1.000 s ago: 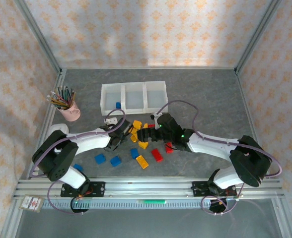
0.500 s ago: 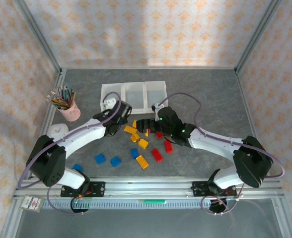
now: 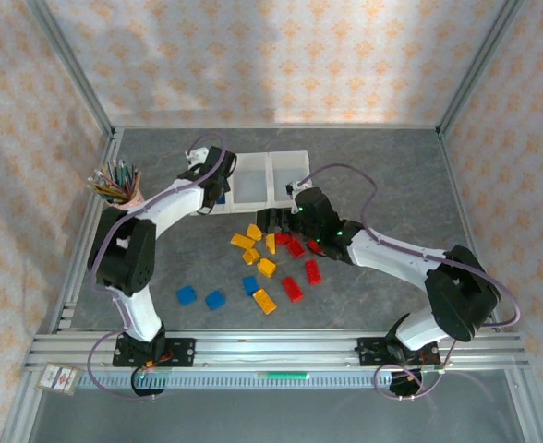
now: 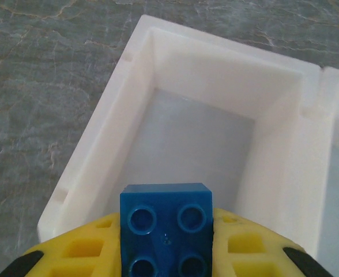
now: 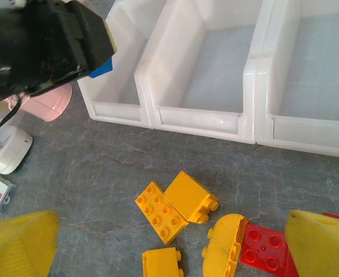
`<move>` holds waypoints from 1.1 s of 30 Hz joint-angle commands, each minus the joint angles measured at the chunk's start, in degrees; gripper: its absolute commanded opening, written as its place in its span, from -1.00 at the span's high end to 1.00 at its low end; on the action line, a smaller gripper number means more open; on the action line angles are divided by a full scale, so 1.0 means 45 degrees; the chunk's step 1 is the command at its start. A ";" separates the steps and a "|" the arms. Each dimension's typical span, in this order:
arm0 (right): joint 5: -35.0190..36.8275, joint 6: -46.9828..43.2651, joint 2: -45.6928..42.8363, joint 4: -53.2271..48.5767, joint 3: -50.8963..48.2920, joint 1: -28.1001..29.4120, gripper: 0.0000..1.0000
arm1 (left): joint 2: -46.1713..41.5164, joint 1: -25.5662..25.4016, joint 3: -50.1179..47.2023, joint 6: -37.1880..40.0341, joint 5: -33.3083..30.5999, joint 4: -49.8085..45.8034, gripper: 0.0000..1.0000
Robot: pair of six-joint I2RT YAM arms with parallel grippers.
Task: Sort the legos into containers by color
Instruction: Place the lego in the container, then pick up the lego from the bottom-left of the table.
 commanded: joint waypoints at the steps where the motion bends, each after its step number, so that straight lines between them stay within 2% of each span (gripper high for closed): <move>1: 0.0225 -0.0106 -0.0145 0.0198 0.0401 -0.0079 -0.99 | 0.0612 0.0278 0.0973 0.0598 0.0164 0.0028 0.33; 4: 0.0239 -0.0211 -0.0356 0.0138 0.0370 -0.0078 -0.99 | 0.0853 0.0289 0.1321 0.0738 0.0351 -0.0108 0.07; 6: 0.0161 -0.0294 -0.0483 0.0071 0.0370 -0.0080 -0.99 | 0.0711 0.0280 0.1269 0.0744 0.0323 -0.0200 0.00; 14: -0.0299 -0.0540 -0.1092 -0.0461 0.0249 -0.0079 -0.99 | -0.1033 0.0262 -0.0041 0.0635 0.0720 -0.0710 -0.13; 16: -0.0582 -0.0532 -0.1227 -0.0541 0.0017 -0.0059 -0.99 | -0.1953 0.0158 -0.1013 0.0540 0.1235 -0.0573 -0.16; 20: -0.1109 -0.0524 -0.1289 -0.0859 -0.0262 0.0051 -0.99 | -0.3705 -0.0353 -0.2977 0.0081 0.1138 -0.0837 -0.21; 28: -0.1214 -0.0813 -0.1124 -0.1132 -0.0724 0.1176 -0.99 | -0.7120 -0.2218 -0.6241 -0.2588 -0.0025 -0.3328 -0.37; 33: -0.1506 -0.0655 -0.0928 -0.0636 -0.1179 0.1788 -0.99 | -0.8866 -0.3250 -0.7720 -0.4423 -0.0130 -0.4812 -0.44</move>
